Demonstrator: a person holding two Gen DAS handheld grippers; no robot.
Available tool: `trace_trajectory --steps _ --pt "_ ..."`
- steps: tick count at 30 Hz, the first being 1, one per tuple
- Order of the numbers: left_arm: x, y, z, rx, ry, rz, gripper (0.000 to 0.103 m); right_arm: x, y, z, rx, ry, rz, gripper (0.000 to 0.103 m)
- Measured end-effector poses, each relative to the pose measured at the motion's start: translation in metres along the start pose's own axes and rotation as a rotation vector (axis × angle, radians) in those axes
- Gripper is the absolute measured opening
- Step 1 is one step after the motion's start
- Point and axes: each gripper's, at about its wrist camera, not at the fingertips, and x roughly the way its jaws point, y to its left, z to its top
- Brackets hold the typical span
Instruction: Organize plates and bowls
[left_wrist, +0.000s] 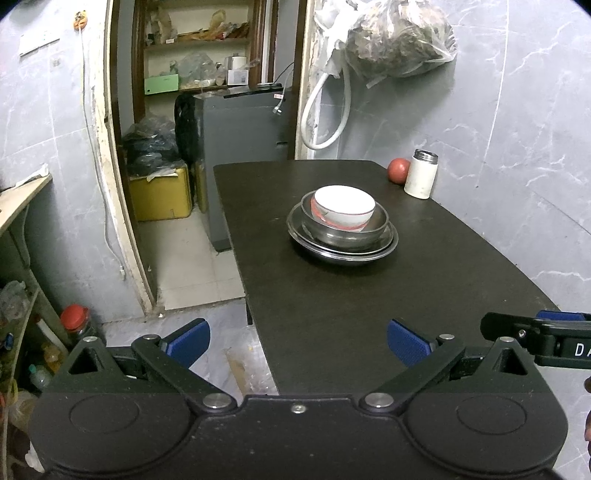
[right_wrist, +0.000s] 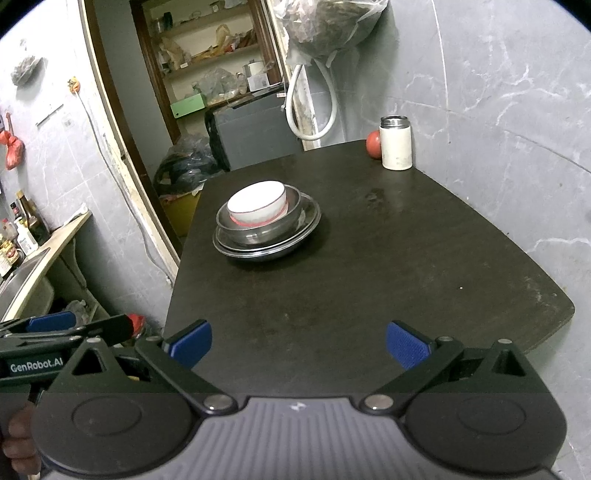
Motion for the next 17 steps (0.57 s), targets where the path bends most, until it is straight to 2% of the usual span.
trace_trajectory --steps 17 --pt "0.0020 -0.0016 0.0003 0.007 0.004 0.001 0.102 -0.0002 -0.0015 -0.0010 0.002 0.002 -0.001 0.103"
